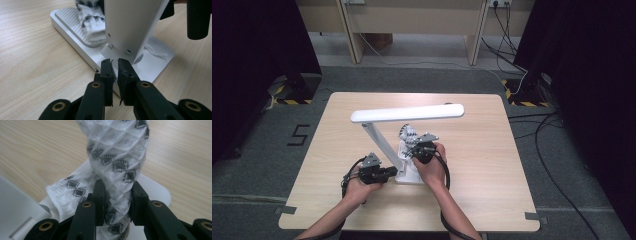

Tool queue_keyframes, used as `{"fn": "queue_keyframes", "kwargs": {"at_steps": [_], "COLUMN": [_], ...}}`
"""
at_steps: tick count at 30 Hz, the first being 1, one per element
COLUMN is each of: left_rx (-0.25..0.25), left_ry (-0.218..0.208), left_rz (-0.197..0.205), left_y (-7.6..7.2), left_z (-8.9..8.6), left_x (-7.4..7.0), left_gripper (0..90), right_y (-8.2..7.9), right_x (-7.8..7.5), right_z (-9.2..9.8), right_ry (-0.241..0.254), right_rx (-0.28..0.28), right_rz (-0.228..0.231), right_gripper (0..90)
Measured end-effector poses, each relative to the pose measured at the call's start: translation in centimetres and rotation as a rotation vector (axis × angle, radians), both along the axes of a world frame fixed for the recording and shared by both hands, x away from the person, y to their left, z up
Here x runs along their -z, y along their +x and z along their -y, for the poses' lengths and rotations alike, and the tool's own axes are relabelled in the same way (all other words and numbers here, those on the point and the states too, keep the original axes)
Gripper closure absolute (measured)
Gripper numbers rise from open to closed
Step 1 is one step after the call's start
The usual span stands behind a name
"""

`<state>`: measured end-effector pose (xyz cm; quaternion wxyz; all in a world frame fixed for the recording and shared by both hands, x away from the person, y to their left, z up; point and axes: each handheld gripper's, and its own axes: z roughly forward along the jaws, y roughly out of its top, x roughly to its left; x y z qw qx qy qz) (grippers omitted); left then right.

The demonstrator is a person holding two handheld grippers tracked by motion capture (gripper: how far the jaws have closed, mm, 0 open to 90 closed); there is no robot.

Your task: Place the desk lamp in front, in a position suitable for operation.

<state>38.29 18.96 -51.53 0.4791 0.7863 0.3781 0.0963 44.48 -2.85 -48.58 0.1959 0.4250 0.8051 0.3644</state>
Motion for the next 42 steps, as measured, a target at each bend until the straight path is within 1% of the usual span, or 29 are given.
{"fn": "queue_keyframes", "kwargs": {"at_steps": [7,16,22,26,30,33,36,37,39,42], "left_rx": [-0.001,-0.002,-0.002,-0.002,-0.005,-0.002,-0.002,-0.001,-0.001,0.000], "left_ry": [-0.001,-0.002,-0.001,-0.001,-0.006,-0.002,-0.003,-0.002,-0.002,-0.002], "left_rz": [-0.001,0.000,0.000,0.000,-0.004,-0.002,-0.003,-0.003,-0.004,-0.005], "left_y": [0.0,0.0,0.0,0.0,0.0,0.0,0.0,0.0,0.0,0.0], "left_z": [0.0,0.0,0.0,0.0,0.0,0.0,0.0,0.0,0.0,0.0], "left_x": [0.0,0.0,0.0,0.0,0.0,0.0,0.0,0.0,0.0,0.0], "left_gripper": [82.3,82.3,82.3,82.3,82.2,82.2,82.2,82.2,82.2,82.2], "right_y": [0.0,0.3,0.6,0.8,1.1,1.5,1.9,2.0,2.4,2.8], "right_x": [0.2,0.0,-0.2,-0.6,-1.4,-2.0,-2.3,-2.3,-2.4,-2.3], "right_z": [1.8,3.7,4.6,4.8,4.3,3.2,1.9,1.3,0.3,-1.0], "right_ry": [-0.017,-0.053,-0.063,-0.050,-0.035,-0.018,-0.020,-0.010,-0.012,-0.007], "right_rx": [0.033,0.081,0.120,0.143,0.139,0.110,0.071,0.070,0.045,0.029], "right_rz": [0.001,0.009,0.014,0.030,0.060,0.082,0.095,0.089,0.095,0.087], "right_gripper": [71.3,71.3,71.4,71.4,71.3,71.1,71.0,71.0,71.0,70.9]}}
